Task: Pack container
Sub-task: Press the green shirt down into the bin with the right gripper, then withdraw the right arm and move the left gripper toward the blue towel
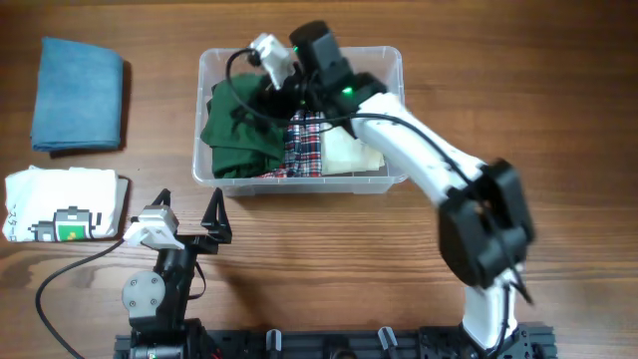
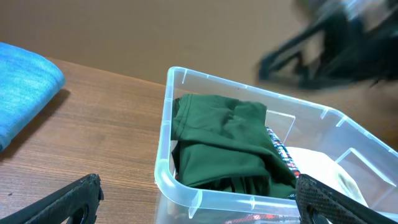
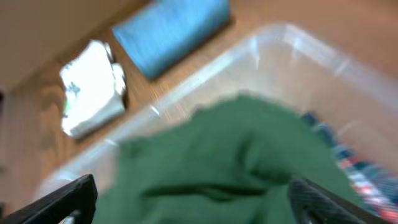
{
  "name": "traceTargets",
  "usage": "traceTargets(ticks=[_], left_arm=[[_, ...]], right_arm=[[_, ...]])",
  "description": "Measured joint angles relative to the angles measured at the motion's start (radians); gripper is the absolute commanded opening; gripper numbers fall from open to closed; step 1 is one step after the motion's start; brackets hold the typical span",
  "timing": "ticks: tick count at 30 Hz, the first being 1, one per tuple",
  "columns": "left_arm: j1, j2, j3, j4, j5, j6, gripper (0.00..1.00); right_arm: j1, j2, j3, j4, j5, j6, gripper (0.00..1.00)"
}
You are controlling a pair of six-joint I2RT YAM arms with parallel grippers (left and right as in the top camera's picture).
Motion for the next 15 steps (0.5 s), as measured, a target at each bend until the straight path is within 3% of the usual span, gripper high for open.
traceTargets(ticks=[4, 7, 15], left_arm=[[0.0, 0.0, 0.0, 0.0, 0.0, 0.0, 1.0], [0.0, 0.0, 0.0, 0.0, 0.0, 0.0, 1.0], [0.0, 0.0, 0.0, 0.0, -0.009, 0.0, 1.0]], right_arm=[[-0.055, -0.207, 0.0, -0.072, -0.002, 0.035, 1.0], [-0.184, -0.342, 0.003, -0.122, 0.02, 0.103, 1.0], [-0.56, -0.334, 0.005, -0.325, 0.149, 0.266, 1.0]])
